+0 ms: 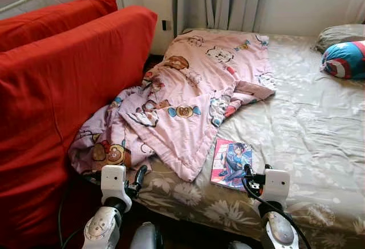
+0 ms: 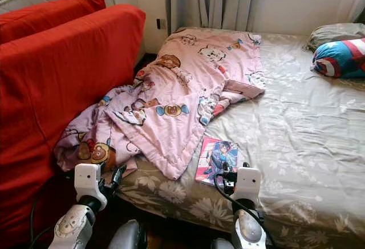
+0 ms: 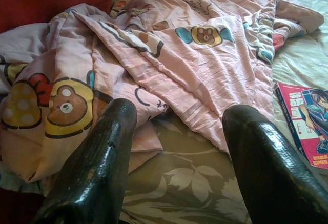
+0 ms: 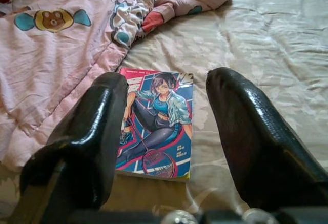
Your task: Clean up the room
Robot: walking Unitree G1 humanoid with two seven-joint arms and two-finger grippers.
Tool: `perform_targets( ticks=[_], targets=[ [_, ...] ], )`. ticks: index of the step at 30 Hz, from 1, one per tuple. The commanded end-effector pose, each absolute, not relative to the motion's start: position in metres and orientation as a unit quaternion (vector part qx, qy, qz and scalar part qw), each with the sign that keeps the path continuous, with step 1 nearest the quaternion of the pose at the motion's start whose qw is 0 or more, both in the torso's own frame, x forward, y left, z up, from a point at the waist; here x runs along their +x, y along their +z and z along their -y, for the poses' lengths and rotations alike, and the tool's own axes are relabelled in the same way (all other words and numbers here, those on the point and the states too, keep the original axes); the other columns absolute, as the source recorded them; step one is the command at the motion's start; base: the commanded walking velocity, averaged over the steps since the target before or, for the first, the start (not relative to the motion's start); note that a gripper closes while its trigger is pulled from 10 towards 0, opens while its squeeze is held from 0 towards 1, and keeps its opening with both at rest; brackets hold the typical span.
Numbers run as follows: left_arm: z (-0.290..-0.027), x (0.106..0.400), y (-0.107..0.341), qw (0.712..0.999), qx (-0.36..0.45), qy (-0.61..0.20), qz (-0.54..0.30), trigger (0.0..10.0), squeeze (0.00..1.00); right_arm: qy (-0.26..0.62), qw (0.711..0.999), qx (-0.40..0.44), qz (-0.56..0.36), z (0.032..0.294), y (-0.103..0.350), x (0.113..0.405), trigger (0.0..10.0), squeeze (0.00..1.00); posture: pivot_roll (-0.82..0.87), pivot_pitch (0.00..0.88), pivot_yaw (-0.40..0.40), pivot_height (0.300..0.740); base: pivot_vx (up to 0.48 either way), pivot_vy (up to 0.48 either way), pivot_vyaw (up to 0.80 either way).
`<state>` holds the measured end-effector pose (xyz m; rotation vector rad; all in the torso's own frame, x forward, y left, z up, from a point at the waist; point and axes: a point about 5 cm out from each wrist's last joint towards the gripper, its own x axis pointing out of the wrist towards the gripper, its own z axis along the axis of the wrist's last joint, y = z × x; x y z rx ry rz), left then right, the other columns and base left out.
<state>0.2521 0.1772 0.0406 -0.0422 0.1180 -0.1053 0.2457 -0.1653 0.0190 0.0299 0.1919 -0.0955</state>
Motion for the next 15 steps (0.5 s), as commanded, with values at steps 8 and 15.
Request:
perform_targets(
  ticks=[8, 15],
  targets=[
    [-0.1759, 0.2539, 0.0439, 0.996, -0.015, -0.060, -0.058, 10.0, 0.00, -0.048, 0.995, 0.014, -0.090, 0.1647, 0.0206, 0.2467, 10.0, 0.00, -0.03, 0.038, 0.025, 0.635, 0.000, 0.000, 0.00],
    [-0.1756, 0.2541, 0.0439, 0.996, -0.015, -0.060, -0.058, 10.0, 0.00, -0.039, 0.994, 0.021, -0.098, 0.1617, 0.0199, 0.2477, 10.0, 0.00, -0.03, 0.038, 0.026, 0.620, 0.000, 0.000, 0.00]
  ],
)
